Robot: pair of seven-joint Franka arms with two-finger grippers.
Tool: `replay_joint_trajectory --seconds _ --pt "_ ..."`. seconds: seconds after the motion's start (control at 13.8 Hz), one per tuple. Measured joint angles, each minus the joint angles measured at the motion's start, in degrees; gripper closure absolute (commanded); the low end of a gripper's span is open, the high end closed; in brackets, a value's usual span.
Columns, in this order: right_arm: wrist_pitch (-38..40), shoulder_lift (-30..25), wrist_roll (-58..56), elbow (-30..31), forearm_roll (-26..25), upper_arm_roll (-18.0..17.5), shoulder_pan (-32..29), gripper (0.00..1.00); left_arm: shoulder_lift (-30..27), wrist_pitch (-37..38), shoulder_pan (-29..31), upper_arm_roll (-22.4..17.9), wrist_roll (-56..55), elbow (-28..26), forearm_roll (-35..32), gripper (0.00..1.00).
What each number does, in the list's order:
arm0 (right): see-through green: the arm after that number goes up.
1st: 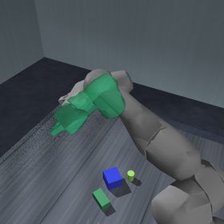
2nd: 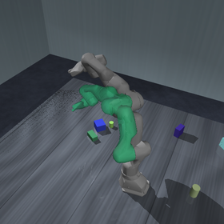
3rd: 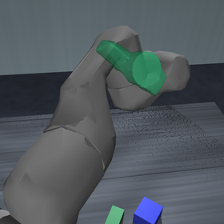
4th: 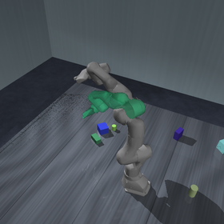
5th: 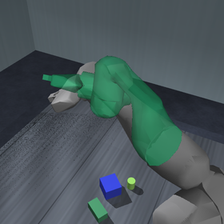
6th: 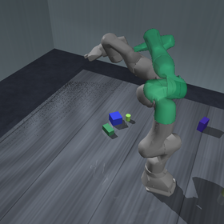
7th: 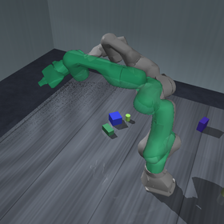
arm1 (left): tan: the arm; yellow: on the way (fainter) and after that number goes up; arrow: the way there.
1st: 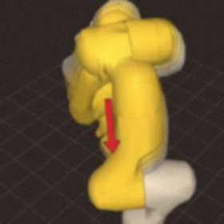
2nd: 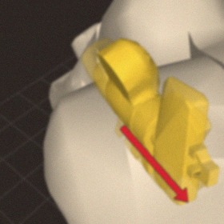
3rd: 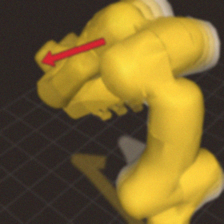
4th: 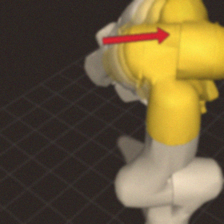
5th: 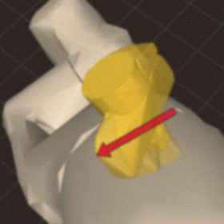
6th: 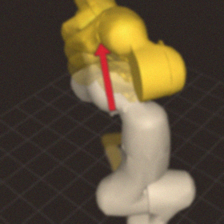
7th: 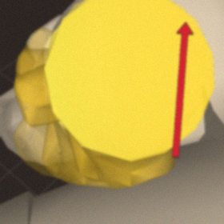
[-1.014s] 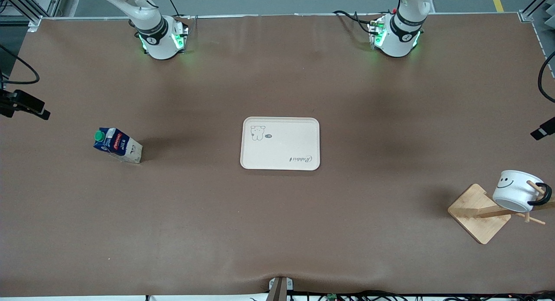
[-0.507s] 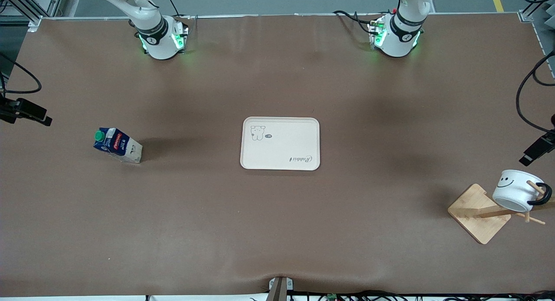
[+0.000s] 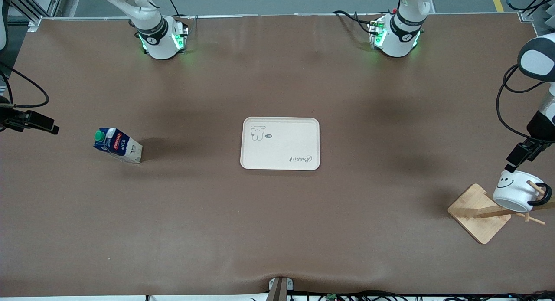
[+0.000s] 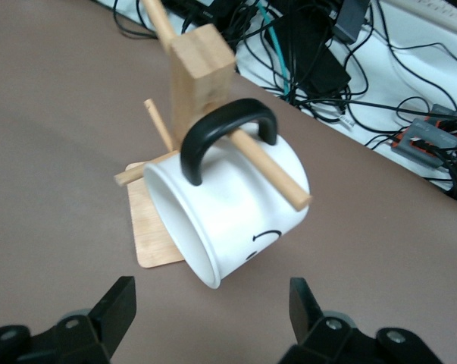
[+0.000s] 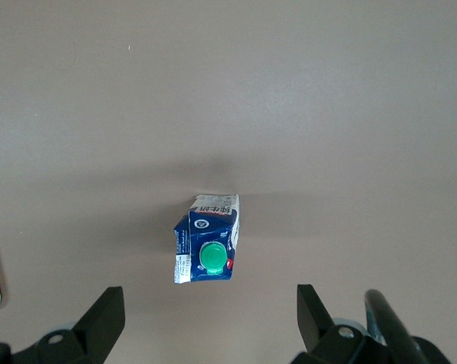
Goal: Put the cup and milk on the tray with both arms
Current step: 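Reach the left gripper to the white mug while the right gripper reaches the milk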
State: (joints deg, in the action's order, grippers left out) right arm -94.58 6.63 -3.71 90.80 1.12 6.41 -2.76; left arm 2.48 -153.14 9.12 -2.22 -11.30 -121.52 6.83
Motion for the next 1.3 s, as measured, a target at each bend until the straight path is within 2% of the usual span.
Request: replay_joint_trajectory --seconds 0.22,0.36,0.51,0.58,1.16,1.3 --pt "-0.2 0.2 0.0 -0.4 0.0 -0.2 0.1 0.00 1.1 -4.8 -0.1 0.9 0.0 -0.8 0.0 0.15" --pt "-1.4 1.5 0.0 -0.4 0.0 -0.5 0.3 0.00 2.2 -7.9 -0.1 1.7 0.0 -0.9 0.0 0.21" --pt "-2.0 2.9 0.0 -0.4 0.0 -0.6 0.4 0.00 3.4 -10.0 -0.1 2.1 1.0 -0.9 0.0 0.33" --pt "-2.1 3.4 0.0 -0.4 0.0 -0.6 0.5 0.00 3.8 -11.0 0.0 2.1 2.1 -0.9 0.0 0.34" --pt "-2.1 4.6 0.0 -0.6 0.0 -0.6 2.1 0.00 5.1 -12.2 0.2 2.1 6.6 -1.1 0.0 0.44" --pt "-2.1 5.1 0.0 -0.6 0.2 -0.6 2.3 0.00 5.1 -12.7 0.2 2.1 6.9 -1.6 0.0 0.53"
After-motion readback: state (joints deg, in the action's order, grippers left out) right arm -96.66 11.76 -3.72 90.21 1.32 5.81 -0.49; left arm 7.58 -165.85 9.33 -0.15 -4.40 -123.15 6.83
